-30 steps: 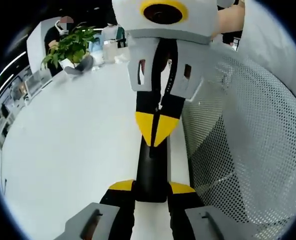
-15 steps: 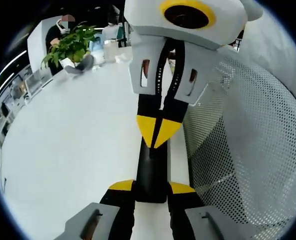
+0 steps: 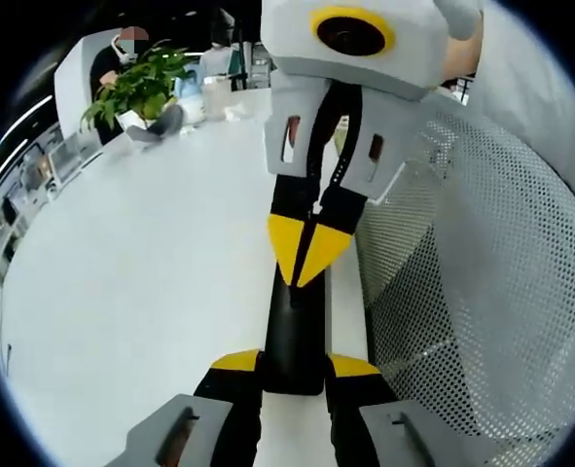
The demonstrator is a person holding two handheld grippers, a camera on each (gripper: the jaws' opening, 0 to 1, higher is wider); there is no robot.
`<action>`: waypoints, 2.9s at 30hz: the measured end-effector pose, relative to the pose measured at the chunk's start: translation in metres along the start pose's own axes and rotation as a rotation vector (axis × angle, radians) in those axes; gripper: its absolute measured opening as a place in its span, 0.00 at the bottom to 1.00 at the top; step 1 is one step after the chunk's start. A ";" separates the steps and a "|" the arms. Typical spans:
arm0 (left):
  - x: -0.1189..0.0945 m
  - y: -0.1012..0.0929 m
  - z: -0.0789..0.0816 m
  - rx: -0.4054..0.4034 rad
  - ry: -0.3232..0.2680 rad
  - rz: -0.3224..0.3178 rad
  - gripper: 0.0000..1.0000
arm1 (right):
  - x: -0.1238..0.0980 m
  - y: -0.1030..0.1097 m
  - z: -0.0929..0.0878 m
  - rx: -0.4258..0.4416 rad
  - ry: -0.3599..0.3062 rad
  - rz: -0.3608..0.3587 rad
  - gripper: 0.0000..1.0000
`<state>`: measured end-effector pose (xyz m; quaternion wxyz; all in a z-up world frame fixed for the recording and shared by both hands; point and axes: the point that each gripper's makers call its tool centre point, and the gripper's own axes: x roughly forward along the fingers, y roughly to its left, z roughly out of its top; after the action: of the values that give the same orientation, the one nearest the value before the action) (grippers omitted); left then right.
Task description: Press the specified remote control buttons in sequence, fully releasing each button before pressing the next.
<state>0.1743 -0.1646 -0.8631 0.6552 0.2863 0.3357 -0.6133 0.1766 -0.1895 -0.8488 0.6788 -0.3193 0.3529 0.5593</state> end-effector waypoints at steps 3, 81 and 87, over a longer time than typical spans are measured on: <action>0.000 0.000 0.000 0.001 0.001 -0.001 0.24 | 0.001 0.000 0.004 0.002 -0.005 0.013 0.00; 0.001 0.002 0.000 -0.015 0.026 0.034 0.25 | 0.012 0.003 0.004 -0.224 0.141 0.057 0.00; 0.001 0.003 0.000 -0.007 0.031 0.023 0.25 | 0.012 0.003 0.004 -0.201 0.161 0.065 0.00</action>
<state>0.1769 -0.1654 -0.8640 0.6579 0.2973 0.3444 -0.6002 0.1757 -0.1797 -0.8569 0.5945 -0.4176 0.3586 0.5862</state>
